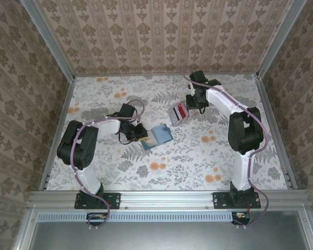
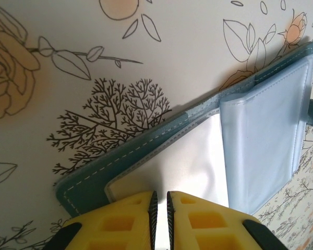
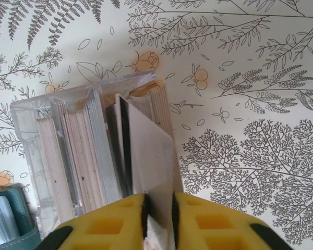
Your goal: Put the credit cards into the card holder
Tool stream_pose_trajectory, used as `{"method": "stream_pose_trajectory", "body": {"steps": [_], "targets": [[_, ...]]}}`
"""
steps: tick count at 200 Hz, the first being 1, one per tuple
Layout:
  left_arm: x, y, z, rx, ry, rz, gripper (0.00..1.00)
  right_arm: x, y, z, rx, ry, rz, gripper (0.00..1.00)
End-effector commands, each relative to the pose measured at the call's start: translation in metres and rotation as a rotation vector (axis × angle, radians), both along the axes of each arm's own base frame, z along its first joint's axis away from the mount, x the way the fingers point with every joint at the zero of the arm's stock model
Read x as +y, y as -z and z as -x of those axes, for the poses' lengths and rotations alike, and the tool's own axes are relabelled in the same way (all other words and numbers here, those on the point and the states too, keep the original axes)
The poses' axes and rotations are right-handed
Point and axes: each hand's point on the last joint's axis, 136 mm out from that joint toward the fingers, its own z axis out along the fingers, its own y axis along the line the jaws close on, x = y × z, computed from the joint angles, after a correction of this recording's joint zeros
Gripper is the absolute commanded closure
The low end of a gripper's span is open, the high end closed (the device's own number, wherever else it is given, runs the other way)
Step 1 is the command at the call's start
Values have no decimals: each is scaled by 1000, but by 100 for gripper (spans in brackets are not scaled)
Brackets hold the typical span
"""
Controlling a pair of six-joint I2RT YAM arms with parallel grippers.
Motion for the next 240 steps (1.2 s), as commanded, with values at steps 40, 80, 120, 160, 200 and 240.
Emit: {"method": "stream_pose_trajectory", "body": {"steps": [40,80,120,160,200,240], "targets": [[-2,9,3,38,4,-20,82,0,-24,3,-33,-17,-19,92],[-4,8,0,36,5,-19,82,5,-36,4,-47,-29,-45,98],[-2,10,2,43,1,-21,82,11,-47,8,-62,-34,-98,100],[-2,3,2,30,-8,-11,82,14,-73,16,-114,-28,-148,100],[-17,-24,1,-21,32,3,78,25,-87,55,-80,-42,-274,100],[-25,-59,-18,-91,63,15,75,60,-45,132,113,-78,-394,100]]}}
